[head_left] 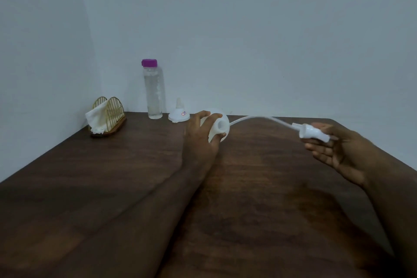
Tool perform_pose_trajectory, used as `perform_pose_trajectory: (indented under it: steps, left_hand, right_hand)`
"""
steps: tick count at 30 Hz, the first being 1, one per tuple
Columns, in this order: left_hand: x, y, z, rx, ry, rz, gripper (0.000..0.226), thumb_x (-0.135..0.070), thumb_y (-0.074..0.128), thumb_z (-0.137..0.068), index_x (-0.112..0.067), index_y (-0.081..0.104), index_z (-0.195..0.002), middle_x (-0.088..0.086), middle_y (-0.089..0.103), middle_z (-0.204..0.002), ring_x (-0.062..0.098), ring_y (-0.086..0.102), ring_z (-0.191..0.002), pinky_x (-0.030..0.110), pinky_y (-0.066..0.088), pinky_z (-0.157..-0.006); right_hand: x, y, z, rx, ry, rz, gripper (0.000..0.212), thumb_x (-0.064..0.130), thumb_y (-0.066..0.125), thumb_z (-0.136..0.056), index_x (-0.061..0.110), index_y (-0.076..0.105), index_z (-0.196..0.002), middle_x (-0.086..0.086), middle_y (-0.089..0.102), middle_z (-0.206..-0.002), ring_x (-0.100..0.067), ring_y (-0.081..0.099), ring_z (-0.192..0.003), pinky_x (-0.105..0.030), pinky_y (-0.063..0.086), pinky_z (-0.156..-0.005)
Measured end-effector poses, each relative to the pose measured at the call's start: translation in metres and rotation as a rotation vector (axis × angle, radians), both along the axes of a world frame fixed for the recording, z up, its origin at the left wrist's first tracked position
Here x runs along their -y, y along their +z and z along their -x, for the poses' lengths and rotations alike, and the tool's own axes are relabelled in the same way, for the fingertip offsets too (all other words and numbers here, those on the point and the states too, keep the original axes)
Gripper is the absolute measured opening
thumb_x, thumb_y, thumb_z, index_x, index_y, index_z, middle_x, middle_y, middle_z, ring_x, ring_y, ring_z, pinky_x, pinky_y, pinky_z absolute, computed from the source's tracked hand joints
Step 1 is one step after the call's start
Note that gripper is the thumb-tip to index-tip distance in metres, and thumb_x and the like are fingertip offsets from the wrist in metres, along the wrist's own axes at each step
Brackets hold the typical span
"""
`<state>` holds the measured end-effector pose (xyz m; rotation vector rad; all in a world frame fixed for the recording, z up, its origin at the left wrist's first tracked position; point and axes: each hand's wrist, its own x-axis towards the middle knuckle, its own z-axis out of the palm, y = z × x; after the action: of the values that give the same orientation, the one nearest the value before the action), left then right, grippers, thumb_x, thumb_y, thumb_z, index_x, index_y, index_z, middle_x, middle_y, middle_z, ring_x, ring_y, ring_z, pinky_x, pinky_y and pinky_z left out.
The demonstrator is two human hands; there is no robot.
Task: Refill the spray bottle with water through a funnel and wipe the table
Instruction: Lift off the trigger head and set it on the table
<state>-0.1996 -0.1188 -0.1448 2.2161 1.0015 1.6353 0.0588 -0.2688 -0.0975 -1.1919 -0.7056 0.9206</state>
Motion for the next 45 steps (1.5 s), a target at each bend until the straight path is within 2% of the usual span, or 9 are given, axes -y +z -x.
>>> perform_pose_trajectory:
  steps: [14,20,23,25,27,29,33,38,45]
  left_hand:
    - [0.004,0.002,0.007,0.044,0.029,-0.02,0.045,-0.028,0.074,-0.084,-0.017,0.058,-0.124,0.003,0.059,-0.12,0.022,0.052,-0.111,0.042,0.045,-0.096]
    - [0.02,0.004,-0.003,0.09,-0.047,0.004,0.048,-0.045,0.065,-0.086,-0.013,0.058,-0.12,0.002,0.065,-0.112,0.018,0.059,-0.101,0.036,0.049,-0.088]
    - [0.032,0.003,-0.007,0.069,-0.099,-0.035,0.045,-0.05,0.06,-0.087,-0.017,0.057,-0.117,-0.005,0.063,-0.104,0.011,0.058,-0.091,0.03,0.049,-0.079]
    - [0.037,0.003,-0.01,0.041,-0.126,-0.06,0.043,-0.051,0.059,-0.087,-0.017,0.057,-0.113,-0.005,0.064,-0.1,0.011,0.058,-0.086,0.03,0.05,-0.073]
    - [0.039,0.003,-0.011,0.016,-0.127,-0.068,0.045,-0.052,0.058,-0.087,-0.015,0.058,-0.113,-0.002,0.065,-0.099,0.013,0.059,-0.084,0.03,0.051,-0.071]
    - [0.038,0.004,-0.012,0.013,-0.125,-0.051,0.045,-0.052,0.057,-0.086,-0.015,0.059,-0.111,-0.001,0.066,-0.097,0.014,0.06,-0.083,0.032,0.051,-0.072]
    - [0.032,0.003,-0.012,0.044,-0.133,0.02,0.043,-0.051,0.056,-0.087,-0.013,0.058,-0.106,-0.001,0.064,-0.092,0.017,0.06,-0.082,0.04,0.051,-0.073]
    - [0.025,0.0,-0.015,0.015,-0.139,0.069,0.045,-0.047,0.063,-0.086,-0.015,0.056,-0.116,-0.004,0.063,-0.104,0.013,0.058,-0.089,0.03,0.048,-0.076]
    - [0.019,-0.005,-0.018,-0.006,-0.133,0.094,0.043,-0.046,0.064,-0.087,-0.017,0.054,-0.118,-0.007,0.06,-0.104,0.01,0.055,-0.087,0.024,0.043,-0.074]
  right_hand:
    - [0.028,0.022,-0.006,-0.207,-0.146,-0.177,0.024,0.02,0.052,-0.094,0.015,0.067,-0.112,-0.012,0.077,-0.086,-0.014,0.073,-0.064,-0.02,0.056,-0.054]
    - [0.031,0.024,-0.006,-0.098,-0.257,-0.286,0.04,0.009,0.052,-0.101,0.009,0.036,-0.138,-0.028,0.064,-0.112,-0.024,0.076,-0.074,-0.029,0.06,-0.059]
    - [0.028,0.02,-0.008,0.075,-0.318,-0.266,0.041,0.01,0.056,-0.099,0.001,0.045,-0.138,-0.025,0.064,-0.12,-0.024,0.076,-0.081,-0.034,0.061,-0.069]
    - [0.026,0.015,-0.002,0.341,-0.405,-0.248,0.023,0.017,0.062,-0.091,0.018,0.065,-0.114,-0.012,0.072,-0.11,-0.02,0.075,-0.084,-0.039,0.06,-0.079]
    - [0.024,0.009,0.005,0.758,-0.507,-0.218,0.01,0.03,0.067,-0.084,0.033,0.069,-0.093,0.009,0.074,-0.089,-0.01,0.071,-0.08,-0.024,0.057,-0.079]
    - [0.02,-0.003,0.008,1.2,-0.493,-0.194,0.019,0.024,0.069,-0.087,0.037,0.07,-0.099,0.017,0.072,-0.088,-0.005,0.062,-0.077,-0.008,0.044,-0.066]
    - [0.013,-0.027,-0.002,1.773,-0.192,0.047,0.031,0.011,0.064,-0.088,0.02,0.068,-0.117,-0.002,0.064,-0.124,-0.023,0.064,-0.104,-0.032,0.052,-0.08]
    - [0.012,-0.045,-0.021,1.9,-0.041,0.363,0.032,0.036,0.064,-0.089,0.027,0.059,-0.12,0.006,0.055,-0.127,-0.016,0.055,-0.112,-0.029,0.042,-0.084]
    - [0.007,-0.047,-0.048,1.786,-0.005,0.544,0.046,0.012,0.065,-0.085,0.015,0.058,-0.13,-0.006,0.05,-0.138,-0.027,0.056,-0.12,-0.039,0.045,-0.095]
